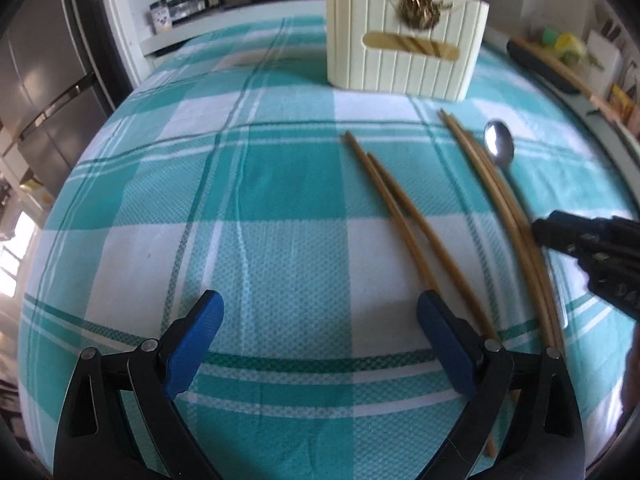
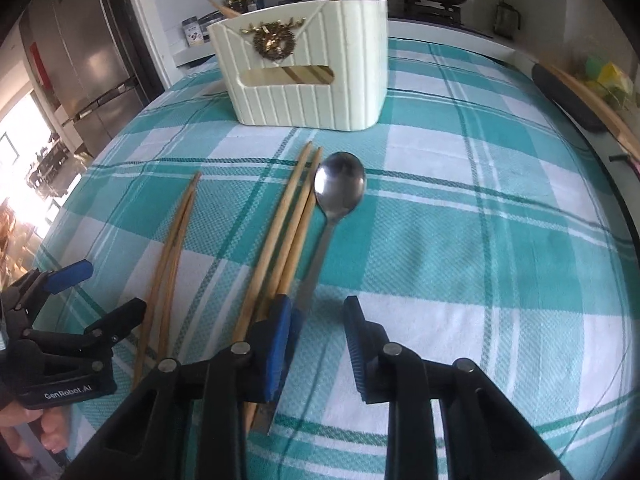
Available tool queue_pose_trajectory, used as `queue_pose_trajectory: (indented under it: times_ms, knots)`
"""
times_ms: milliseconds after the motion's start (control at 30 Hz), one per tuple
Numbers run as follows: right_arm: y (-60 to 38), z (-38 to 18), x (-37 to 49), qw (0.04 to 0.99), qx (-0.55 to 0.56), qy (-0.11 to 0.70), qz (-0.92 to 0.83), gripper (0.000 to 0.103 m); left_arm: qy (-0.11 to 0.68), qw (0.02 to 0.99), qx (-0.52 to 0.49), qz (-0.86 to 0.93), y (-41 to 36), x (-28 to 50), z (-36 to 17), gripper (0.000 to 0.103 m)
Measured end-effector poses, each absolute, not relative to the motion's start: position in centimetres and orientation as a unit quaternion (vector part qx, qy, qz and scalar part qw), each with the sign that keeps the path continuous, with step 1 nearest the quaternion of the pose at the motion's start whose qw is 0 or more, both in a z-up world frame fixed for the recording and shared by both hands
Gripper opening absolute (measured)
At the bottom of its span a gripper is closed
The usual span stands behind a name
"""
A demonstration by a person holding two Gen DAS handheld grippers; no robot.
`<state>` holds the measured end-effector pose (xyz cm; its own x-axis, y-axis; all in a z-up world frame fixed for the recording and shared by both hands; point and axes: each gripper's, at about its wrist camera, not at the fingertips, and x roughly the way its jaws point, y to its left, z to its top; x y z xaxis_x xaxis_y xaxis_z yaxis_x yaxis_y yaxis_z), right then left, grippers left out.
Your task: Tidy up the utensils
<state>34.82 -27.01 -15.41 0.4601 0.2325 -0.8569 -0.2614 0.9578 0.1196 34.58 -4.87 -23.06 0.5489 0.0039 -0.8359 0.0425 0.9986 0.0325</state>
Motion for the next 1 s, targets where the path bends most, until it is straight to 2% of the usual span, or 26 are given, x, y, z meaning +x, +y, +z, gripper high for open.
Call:
queue_pose_trajectory:
  times_ms: [33, 133, 367, 600, 700, 733, 767, 867, 1000]
  knots:
    - [-26.6, -15.5, 35.0, 0.855, -0.028, 0.498, 0.141, 0.025, 0.475, 0.88, 0.025, -0.011, -4.9, 34.6, -23.1, 0.098]
    - [-26.3, -15.5, 35.4, 0.857, -0.043, 0.496, 0.137, 0.01, 0.478, 0.878, 0.027, -0.015, -4.9, 34.5, -22.9, 0.096]
    - [-28.1, -15.5, 34.9, 0.865, -0.041, 0.49, 0.103, 0.008, 0.458, 0.887, -0.024, -0.05, -4.3, 33.8, -21.2, 0.096]
    - [-30.8, -15.5, 33.5, 0.87, -0.032, 0.486, 0.071, 0.007, 0.475, 0.879, 0.036, -0.03, -6.4, 34.0, -22.9, 0.093]
    - [-32.2, -15.5, 32.6, 0.873, -0.029, 0.484, 0.056, 0.007, 0.464, 0.884, 0.04, -0.046, -6.4, 33.6, -22.4, 0.064]
    - [-32.5, -15.5, 32.3, 0.874, -0.028, 0.483, 0.051, 0.007, 0.464, 0.884, 0.043, -0.049, -6.4, 33.5, -22.3, 0.048]
    - [-33.0, -15.5, 32.0, 0.874, -0.025, 0.483, 0.045, 0.007, 0.464, 0.883, 0.045, -0.054, -6.2, 33.4, -22.1, 0.039]
    - [-34.8, -15.4, 31.0, 0.875, -0.013, 0.483, 0.032, 0.007, 0.468, 0.881, 0.046, -0.06, -5.3, 33.2, -22.1, 0.031]
    - [-36.7, -15.3, 29.8, 0.876, -0.007, 0.482, 0.015, 0.007, 0.474, 0.878, 0.05, -0.05, -3.5, 32.5, -21.9, 0.031]
